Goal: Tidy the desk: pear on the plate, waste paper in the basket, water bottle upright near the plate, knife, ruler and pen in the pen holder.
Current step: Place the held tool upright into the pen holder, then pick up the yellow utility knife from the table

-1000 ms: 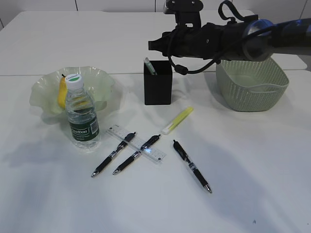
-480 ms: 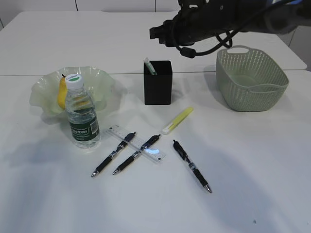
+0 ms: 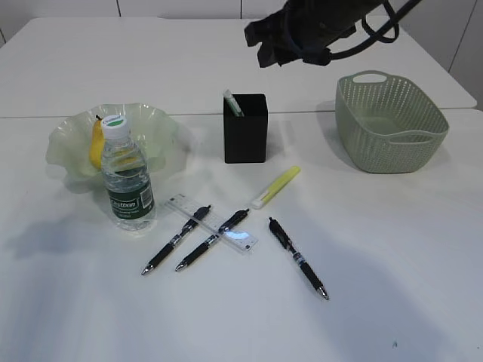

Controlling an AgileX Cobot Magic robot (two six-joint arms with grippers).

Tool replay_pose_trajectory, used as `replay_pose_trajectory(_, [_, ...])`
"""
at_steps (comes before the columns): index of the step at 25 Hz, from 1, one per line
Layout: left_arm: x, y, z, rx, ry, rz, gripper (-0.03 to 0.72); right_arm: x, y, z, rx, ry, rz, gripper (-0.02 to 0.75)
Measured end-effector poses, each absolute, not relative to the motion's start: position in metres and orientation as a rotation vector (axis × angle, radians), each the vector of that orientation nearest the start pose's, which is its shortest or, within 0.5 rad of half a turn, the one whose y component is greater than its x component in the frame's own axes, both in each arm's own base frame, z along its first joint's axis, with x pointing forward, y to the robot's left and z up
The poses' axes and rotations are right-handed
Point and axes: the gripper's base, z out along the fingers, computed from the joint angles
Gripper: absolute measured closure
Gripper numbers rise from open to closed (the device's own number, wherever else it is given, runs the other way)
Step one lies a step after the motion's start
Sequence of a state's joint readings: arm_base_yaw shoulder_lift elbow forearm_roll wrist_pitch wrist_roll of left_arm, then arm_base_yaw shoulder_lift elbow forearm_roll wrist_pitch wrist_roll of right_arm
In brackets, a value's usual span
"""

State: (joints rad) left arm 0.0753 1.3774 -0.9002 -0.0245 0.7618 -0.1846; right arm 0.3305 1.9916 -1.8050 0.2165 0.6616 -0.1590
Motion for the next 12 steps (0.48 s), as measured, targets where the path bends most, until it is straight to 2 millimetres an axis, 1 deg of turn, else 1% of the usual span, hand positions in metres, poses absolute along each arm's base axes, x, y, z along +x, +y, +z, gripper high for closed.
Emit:
replay_pose_trajectory(4, [0.26, 0.018, 0.25, -0.372, 2.696, -0.06, 0.188, 0.429, 0.155, 0.295, -0.551, 2.449, 0.212, 0.505])
replay_pose_trajectory(7, [0.261, 0.018, 0.25, -0.366, 2.693, -0.059, 0.188, 0.423, 0.146, 0.289, -0.628, 2.537, 0.077, 0.505])
replay_pose_trajectory(10, [0.261, 0.018, 0.25, -0.357, 2.688, -0.057, 0.188, 0.421, 0.142, 0.288, -0.709, 2.555, -0.004, 0.505])
replay_pose_trajectory(12, [0.262, 0.018, 0.25, -0.354, 2.685, -0.057, 0.188, 0.42, 0.14, 0.287, -0.795, 2.549, -0.038, 0.505])
